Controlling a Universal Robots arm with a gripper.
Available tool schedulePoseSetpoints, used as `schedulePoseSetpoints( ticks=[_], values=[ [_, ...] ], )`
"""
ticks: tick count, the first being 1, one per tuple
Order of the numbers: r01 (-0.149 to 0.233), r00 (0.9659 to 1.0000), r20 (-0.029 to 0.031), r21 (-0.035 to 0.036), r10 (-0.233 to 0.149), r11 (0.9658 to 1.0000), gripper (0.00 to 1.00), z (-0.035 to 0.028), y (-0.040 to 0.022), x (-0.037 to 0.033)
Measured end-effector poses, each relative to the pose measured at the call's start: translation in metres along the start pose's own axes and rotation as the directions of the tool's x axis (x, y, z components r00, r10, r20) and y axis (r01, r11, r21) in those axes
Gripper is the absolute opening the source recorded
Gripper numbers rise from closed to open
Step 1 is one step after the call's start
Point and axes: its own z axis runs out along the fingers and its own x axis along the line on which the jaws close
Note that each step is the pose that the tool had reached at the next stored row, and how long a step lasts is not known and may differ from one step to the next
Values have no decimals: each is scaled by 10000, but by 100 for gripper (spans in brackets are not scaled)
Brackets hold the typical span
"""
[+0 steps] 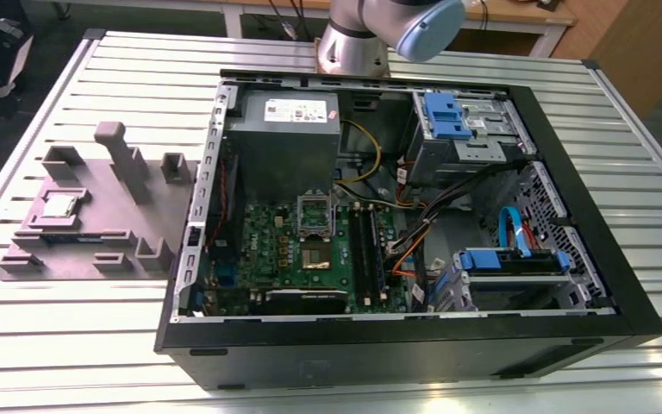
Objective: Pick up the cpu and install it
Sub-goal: 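Reach for the cpu, then pick up the cpu and move it towards the insertion slot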
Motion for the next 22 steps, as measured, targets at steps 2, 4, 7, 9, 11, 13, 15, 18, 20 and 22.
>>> schedulePoseSetpoints(
  ticks=[2,4,7,9,11,13,15,18,20,22],
  values=[
    [0,10000,-1,0,0,10000,10,3,-5,64],
    [0,10000,-1,0,0,10000,10,5,-9,118],
    [0,10000,-1,1,0,10000,10,6,-13,162],
    [1,10000,-1,1,-1,10000,10,5,-13,165],
    [1,10000,0,0,-1,10000,10,6,-13,167],
    [1,10000,0,1,-1,10000,10,6,-13,167],
    [1,10000,-1,0,-1,10000,10,5,-13,168],
    [1,10000,-1,0,-1,10000,10,5,-13,168],
    [1,10000,-1,1,-1,10000,10,5,-13,168],
    [1,10000,-1,1,-1,10000,16,5,-13,169]
  ],
)
